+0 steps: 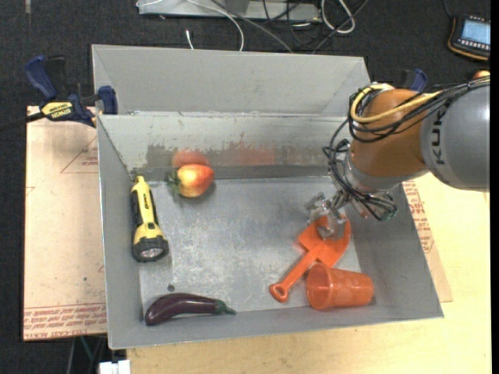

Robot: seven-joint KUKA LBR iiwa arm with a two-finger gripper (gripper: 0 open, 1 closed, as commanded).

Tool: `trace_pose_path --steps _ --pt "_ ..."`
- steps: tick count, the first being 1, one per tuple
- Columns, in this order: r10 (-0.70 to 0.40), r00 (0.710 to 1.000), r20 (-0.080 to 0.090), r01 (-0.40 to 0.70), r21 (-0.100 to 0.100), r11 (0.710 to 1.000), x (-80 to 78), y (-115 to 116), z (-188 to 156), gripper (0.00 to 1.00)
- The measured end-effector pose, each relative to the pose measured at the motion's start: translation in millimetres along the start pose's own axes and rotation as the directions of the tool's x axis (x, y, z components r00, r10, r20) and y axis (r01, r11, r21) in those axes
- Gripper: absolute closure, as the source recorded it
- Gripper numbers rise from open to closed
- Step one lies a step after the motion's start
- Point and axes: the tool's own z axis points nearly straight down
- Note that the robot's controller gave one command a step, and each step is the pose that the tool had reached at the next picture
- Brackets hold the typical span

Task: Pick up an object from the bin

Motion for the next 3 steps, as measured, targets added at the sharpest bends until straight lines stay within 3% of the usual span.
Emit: trace_pose_path --steps 1,2,3 --pt "-0.005 1.0 0.0 0.005 -0.002 1.0 1.6 -1.8 -96.3 1.0" --pt "-0.005 1.0 0.003 0.005 0.001 1.0 0.4 -2.9 -130.2 1.0" --pt "-0.183 0.983 0.005 0.183 0.004 0.983 31.1 -13.8 -162.7 1.0"
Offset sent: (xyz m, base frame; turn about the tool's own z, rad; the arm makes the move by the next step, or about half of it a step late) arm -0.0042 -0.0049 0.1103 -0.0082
